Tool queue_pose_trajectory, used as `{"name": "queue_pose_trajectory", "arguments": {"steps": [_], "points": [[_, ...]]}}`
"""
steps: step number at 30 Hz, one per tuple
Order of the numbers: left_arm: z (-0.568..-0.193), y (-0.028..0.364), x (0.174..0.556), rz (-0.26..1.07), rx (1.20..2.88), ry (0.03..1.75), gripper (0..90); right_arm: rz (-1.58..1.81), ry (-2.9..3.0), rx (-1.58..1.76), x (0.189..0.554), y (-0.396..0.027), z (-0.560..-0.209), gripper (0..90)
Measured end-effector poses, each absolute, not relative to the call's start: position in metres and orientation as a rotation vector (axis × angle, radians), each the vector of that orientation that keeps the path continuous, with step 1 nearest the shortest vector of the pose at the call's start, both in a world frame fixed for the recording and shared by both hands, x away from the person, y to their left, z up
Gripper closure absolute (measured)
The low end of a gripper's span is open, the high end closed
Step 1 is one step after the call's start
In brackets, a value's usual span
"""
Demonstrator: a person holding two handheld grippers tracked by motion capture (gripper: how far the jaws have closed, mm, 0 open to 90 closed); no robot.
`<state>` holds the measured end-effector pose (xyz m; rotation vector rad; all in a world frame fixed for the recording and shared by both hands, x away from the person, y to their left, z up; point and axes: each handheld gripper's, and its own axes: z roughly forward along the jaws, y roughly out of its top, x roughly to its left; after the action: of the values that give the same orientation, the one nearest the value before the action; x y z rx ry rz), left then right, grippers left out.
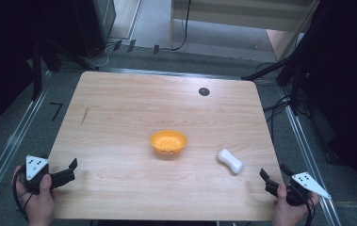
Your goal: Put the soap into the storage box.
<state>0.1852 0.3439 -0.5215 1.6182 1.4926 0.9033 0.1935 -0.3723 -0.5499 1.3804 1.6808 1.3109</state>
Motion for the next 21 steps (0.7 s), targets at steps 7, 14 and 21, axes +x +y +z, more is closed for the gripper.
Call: {"name": "queue_pose_trajectory", "arguments": {"steps": [7,14,21], "points": [[-0.521,0.344,0.185,0.903,1.621,1.494,0.0,1.260,1.705,1.362,0.194,-0.367,-0.549,13.4],[-0.521,0.344,0.185,0.904,1.621,1.495,0.0,1.315,1.770,1.345,0.194,-0.371,-0.545,14.6],[-0.522,0.343,0.186,0.904,1.631,1.491,0.0,1.149,1.988,1.324,0.205,-0.362,-0.532,15.2]]}}
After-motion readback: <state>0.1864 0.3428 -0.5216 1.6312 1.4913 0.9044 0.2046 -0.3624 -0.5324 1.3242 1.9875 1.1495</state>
